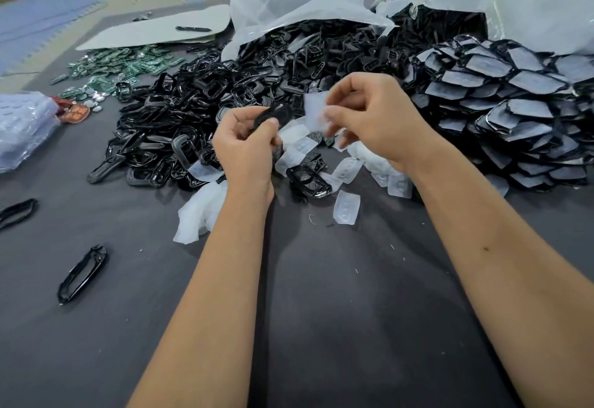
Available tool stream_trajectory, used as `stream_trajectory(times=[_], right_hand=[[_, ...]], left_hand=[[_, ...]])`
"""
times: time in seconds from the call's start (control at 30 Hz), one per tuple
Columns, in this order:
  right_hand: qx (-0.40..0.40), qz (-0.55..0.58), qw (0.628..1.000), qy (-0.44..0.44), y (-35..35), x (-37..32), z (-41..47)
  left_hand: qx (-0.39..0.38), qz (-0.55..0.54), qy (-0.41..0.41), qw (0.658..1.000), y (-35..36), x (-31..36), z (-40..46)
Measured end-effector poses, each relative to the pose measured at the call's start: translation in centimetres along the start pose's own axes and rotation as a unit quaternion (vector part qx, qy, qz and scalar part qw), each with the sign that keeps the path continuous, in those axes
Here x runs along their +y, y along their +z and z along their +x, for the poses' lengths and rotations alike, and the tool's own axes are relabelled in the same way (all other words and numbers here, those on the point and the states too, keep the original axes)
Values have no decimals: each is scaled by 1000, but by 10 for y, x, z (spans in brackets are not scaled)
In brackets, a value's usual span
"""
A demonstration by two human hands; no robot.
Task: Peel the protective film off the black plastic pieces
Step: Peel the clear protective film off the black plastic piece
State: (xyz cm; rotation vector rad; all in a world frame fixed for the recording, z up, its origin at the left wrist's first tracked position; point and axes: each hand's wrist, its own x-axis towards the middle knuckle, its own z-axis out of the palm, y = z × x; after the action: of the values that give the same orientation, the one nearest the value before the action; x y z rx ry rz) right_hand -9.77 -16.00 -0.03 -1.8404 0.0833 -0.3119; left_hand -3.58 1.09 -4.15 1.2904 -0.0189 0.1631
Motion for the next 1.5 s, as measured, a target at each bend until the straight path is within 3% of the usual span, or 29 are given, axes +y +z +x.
stream_trajectory(times=[0.07,0.13,0.2,0.33,0.47,0.57,0.73,1.0,1.33,1.5], right_hand=[[-8,46,999,6,9,2,2],[20,-102,994,-23,18,6,6],[6,-266,963,-48,29,9,7],[-62,-373,926,5,56,7,6],[-85,-349,933,30,60,2,10],[-39,-304,952,8,52,8,10],[26,-22,999,24,32,21,-2],[28,227,972,58,26,24,-13],[46,285,957,38,27,24,-18],[71,226,971,19,32,27,-18]], left_hand=[[67,-5,26,997,-3,1,4],[110,-8,45,993,-7,2,6],[126,-7,55,990,-7,1,7],[113,-3,60,992,-5,0,4],[105,-3,63,992,-5,0,4],[95,-11,53,994,-5,0,5],[46,5,43,998,-3,0,5],[-47,22,-16,998,1,-5,2],[-97,31,-24,995,3,-6,0],[-106,42,-29,993,3,-5,-2]])
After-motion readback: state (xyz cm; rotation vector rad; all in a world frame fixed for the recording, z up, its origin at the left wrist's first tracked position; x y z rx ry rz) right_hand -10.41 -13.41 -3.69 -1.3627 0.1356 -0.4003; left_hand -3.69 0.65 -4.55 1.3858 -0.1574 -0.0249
